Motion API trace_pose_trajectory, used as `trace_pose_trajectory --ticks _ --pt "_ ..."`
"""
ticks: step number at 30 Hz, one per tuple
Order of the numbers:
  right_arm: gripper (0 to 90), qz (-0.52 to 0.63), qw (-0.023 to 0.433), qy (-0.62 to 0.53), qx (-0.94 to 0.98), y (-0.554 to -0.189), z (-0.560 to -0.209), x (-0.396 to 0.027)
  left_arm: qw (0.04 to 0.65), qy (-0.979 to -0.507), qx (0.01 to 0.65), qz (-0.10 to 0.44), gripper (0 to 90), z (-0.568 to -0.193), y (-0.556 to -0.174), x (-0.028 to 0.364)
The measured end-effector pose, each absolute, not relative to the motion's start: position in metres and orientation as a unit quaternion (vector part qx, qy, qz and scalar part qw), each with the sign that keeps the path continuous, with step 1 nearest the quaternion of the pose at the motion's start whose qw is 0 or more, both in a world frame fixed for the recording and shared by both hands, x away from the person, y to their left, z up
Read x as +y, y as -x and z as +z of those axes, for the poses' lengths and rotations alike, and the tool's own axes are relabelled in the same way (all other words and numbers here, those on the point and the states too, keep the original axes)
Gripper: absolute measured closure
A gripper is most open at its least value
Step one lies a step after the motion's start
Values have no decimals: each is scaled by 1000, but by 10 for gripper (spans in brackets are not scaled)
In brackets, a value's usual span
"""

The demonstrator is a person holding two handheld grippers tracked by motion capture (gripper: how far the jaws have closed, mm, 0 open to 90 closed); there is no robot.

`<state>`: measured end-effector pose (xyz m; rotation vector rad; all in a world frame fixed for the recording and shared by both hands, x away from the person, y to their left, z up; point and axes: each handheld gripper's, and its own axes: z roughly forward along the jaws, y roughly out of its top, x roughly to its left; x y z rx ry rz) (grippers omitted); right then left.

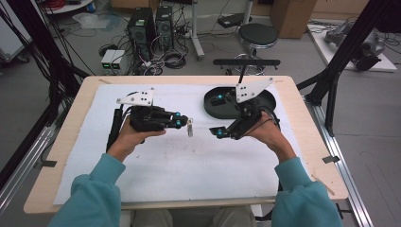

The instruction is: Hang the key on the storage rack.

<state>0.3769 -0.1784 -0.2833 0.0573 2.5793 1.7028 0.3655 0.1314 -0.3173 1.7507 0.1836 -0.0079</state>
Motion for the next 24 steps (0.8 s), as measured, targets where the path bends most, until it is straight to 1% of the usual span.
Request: trace_pose_trajectory --ticks 3,6,8,10,11,12,17,19,20,21,24 --pt "55 546 14 -12 838 -380 -283 -169 635 -768 78 -4 883 -317 -365 131" --pt "95 545 8 -5 839 -383 -284 -164 633 -771 75 -3 883 -317 -365 131" --pt "150 547 5 -1 837 -385 -285 -161 634 -770 74 -4 883 -317 -365 130" --pt "159 547 -2 0 837 -387 -286 -158 633 -770 73 -3 883 -317 -364 129" --pt "185 546 -3 0 837 -387 -287 -157 632 -772 70 -2 883 -317 -364 129" --pt "210 544 -15 2 839 -387 -287 -157 632 -772 69 -3 883 -318 -364 128" --pt "342 541 -31 15 841 -390 -291 -152 633 -771 70 -5 883 -318 -364 127" --pt "425 536 -40 16 843 -390 -291 -152 633 -771 69 -6 883 -318 -364 127" --pt "457 537 -38 22 842 -390 -291 -151 633 -771 68 -6 883 -319 -364 127" --pt "511 537 -38 23 842 -389 -290 -151 632 -772 69 -6 883 -318 -364 127" --pt "555 544 -32 31 838 -389 -289 -151 633 -771 68 -8 883 -319 -364 127"
